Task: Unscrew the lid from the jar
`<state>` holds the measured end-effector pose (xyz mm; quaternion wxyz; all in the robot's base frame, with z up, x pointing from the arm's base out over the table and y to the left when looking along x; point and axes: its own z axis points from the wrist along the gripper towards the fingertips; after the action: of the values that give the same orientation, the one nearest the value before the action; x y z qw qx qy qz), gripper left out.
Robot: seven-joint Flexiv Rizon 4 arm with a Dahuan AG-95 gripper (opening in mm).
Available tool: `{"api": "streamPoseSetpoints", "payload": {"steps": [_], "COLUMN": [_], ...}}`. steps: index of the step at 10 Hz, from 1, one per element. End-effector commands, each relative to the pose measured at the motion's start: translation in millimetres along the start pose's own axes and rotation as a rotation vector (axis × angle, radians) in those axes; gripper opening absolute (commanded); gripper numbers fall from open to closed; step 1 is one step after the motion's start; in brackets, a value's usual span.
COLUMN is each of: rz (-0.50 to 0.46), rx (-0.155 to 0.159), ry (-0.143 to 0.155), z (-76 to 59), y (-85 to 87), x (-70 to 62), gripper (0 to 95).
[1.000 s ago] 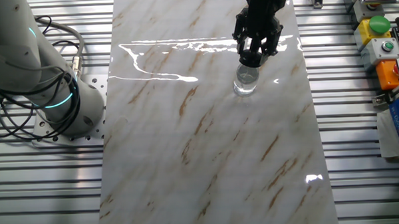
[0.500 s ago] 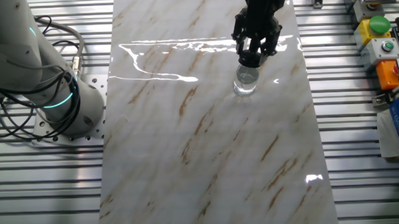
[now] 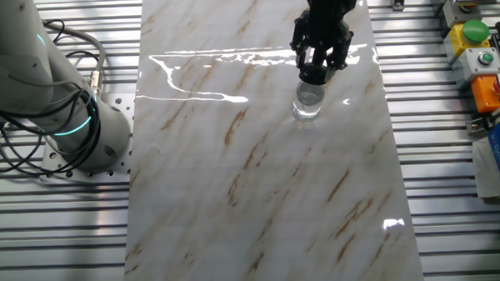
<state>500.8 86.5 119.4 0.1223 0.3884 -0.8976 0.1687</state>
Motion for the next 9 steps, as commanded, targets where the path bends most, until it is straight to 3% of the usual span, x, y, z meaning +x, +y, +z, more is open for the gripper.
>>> {"api": "streamPoseSetpoints", "payload": {"steps": [1, 2, 4, 5, 7, 8, 9], "rz": [0.002, 0.002, 0.001, 0.001, -0.004, -0.008, -0.013], "rx": [0.002, 0.002, 0.003, 0.005, 0.012, 0.013, 0.014], "ry": [0.000, -0.001, -0.006, -0.010, -0.020, -0.023, -0.025], "z": [0.2, 0.3, 0.8, 1.3, 2.3, 2.6, 2.8], "y": [-0.2, -0.2, -0.2, -0.1, -0.1, 0.0, 0.0], "x": [-0.2, -0.2, -0.4, -0.6, -1.1, -1.4, -1.4], "gripper": [19.0, 38.0, 38.0, 57.0, 57.0, 76.0, 76.0]}}
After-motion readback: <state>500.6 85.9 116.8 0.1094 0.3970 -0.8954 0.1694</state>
